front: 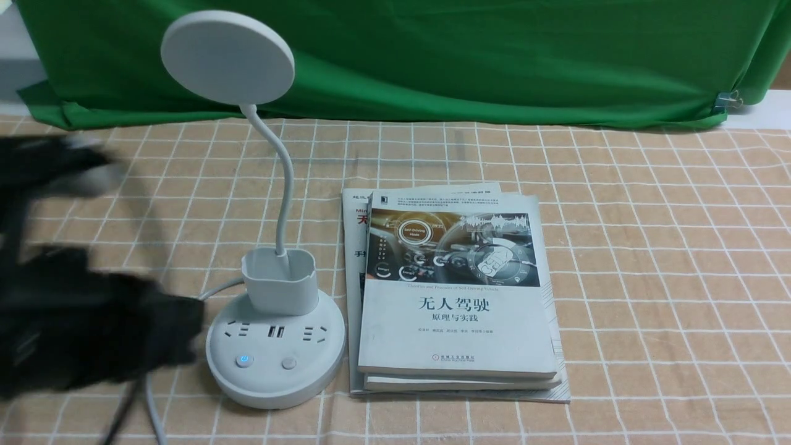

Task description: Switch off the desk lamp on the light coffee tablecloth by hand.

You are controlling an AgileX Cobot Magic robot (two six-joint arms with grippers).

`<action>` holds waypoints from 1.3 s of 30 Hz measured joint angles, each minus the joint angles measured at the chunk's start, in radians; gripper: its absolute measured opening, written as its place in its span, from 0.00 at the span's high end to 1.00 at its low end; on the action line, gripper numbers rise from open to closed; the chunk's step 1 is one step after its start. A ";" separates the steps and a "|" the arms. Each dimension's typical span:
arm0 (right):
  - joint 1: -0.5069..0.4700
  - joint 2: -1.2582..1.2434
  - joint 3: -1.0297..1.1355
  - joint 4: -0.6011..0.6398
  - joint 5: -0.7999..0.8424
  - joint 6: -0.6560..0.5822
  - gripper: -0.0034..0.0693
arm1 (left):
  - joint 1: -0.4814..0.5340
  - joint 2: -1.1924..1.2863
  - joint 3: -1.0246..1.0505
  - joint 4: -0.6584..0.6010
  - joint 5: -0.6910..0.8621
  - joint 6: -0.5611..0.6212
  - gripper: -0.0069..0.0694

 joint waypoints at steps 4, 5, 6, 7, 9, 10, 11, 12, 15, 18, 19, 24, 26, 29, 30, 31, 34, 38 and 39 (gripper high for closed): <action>0.000 0.000 0.000 0.000 0.000 0.000 0.62 | 0.000 -0.208 0.177 0.004 -0.187 0.000 0.91; 0.000 0.000 0.000 0.000 0.000 0.000 0.62 | 0.000 -0.271 0.235 0.007 -0.242 0.000 0.91; 0.000 0.000 0.000 0.000 0.000 0.000 0.62 | 0.000 -0.312 0.282 0.007 -0.288 0.000 0.91; 0.000 0.000 0.000 0.000 0.000 0.000 0.62 | 0.000 -0.347 0.337 0.007 -0.341 0.000 0.91; 0.000 0.000 0.000 0.000 0.000 0.000 0.62 | 0.000 -0.396 0.412 0.008 -0.409 0.000 0.91; 0.000 0.000 0.000 0.000 0.000 0.000 0.62 | 0.000 -0.412 0.442 0.010 -0.452 0.000 0.91; 0.000 0.000 0.000 0.000 0.000 0.000 0.62 | 0.000 -0.429 0.481 0.011 -0.492 0.000 0.91; 0.000 0.000 0.000 0.000 0.000 0.000 0.62 | 0.000 -0.436 0.504 0.011 -0.530 0.000 0.91; 0.000 0.000 0.000 -0.033 0.007 0.000 0.62 | 0.000 -0.442 0.565 0.011 -0.605 0.000 0.91; 0.000 0.000 0.000 -0.059 0.007 0.000 0.62 | 0.000 -0.442 0.610 0.011 -0.633 0.000 0.91; 0.000 0.000 0.000 -0.063 0.007 0.000 0.62 | 0.000 -0.442 0.617 0.011 -0.633 0.000 0.91; 0.000 0.000 0.000 -0.068 0.007 0.000 0.62 | 0.000 -0.442 0.673 0.011 -0.636 0.000 0.91; 0.000 0.000 0.000 -0.068 0.007 0.000 0.62 | 0.000 -0.442 0.689 0.011 -0.636 0.007 0.91; 0.000 0.000 0.000 -0.068 0.007 0.000 0.62 | 0.000 -0.442 0.706 0.021 -0.640 0.064 0.91; 0.000 0.000 0.000 -0.068 0.007 0.000 0.62 | 0.000 -0.442 0.708 0.028 -0.640 0.078 0.91; 0.000 0.000 0.000 -0.068 0.007 0.000 0.62 | 0.000 -0.442 0.709 0.032 -0.640 0.084 0.91; 0.000 0.000 0.000 -0.068 0.007 0.000 0.62 | 0.000 -0.442 0.716 0.050 -0.656 0.095 0.91; 0.000 0.000 0.000 -0.068 0.007 0.000 0.62 | 0.055 -0.451 0.734 0.080 -0.657 0.098 0.91; 0.000 0.000 0.000 -0.069 0.007 0.000 0.62 | 0.084 -0.462 0.735 0.083 -0.655 0.098 0.91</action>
